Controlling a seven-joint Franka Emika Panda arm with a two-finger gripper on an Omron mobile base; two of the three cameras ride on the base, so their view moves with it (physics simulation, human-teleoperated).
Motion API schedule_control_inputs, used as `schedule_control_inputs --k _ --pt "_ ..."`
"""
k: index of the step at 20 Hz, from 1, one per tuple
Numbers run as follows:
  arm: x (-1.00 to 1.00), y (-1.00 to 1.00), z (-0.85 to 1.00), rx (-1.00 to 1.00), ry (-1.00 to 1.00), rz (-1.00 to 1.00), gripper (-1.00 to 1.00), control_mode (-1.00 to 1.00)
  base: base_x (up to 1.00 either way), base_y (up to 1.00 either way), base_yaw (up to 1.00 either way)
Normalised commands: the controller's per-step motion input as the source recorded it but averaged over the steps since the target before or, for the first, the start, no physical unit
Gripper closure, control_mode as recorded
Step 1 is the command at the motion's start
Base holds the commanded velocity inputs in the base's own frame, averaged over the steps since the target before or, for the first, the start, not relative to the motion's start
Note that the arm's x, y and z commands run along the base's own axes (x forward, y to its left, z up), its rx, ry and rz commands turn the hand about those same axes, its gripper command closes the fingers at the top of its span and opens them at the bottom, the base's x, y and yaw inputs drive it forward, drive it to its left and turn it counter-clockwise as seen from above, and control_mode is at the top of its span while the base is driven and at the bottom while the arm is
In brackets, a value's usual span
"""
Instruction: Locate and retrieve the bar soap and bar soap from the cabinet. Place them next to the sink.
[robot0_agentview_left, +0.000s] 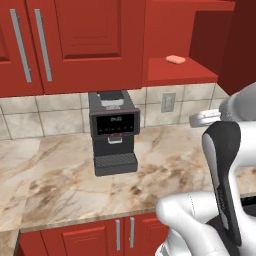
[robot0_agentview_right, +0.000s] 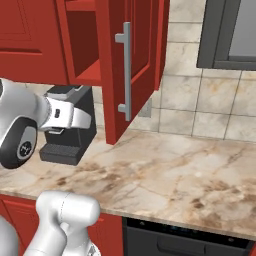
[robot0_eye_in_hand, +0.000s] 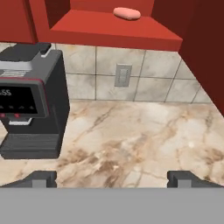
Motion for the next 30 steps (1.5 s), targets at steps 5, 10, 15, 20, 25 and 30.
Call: schedule_control_inputs --k 5,10,15,20,25,30 --pt "0.32 0.0 0.23 -0.04 -0.05 0.06 -1.0 -1.0 0.0 0.0 0.0" --pt "0.3 -0.06 0.24 -0.05 -0.01 0.03 -1.0 -1.0 0.0 0.0 0.0" --pt "0.33 -0.09 0.19 -0.03 -0.01 0.0 -1.0 -1.0 0.0 0.0 0.0" --pt "0.29 0.0 0.21 -0.02 -0.05 0.0 -1.0 -1.0 0.0 0.0 0.0" --pt "0.3 -0.07 0.19 -0.01 -0.04 0.0 -1.0 -1.0 0.0 0.0 0.0" --pt "0.27 -0.16 0.21 0.0 -0.03 0.0 -1.0 -1.0 0.0 0.0 0.0"
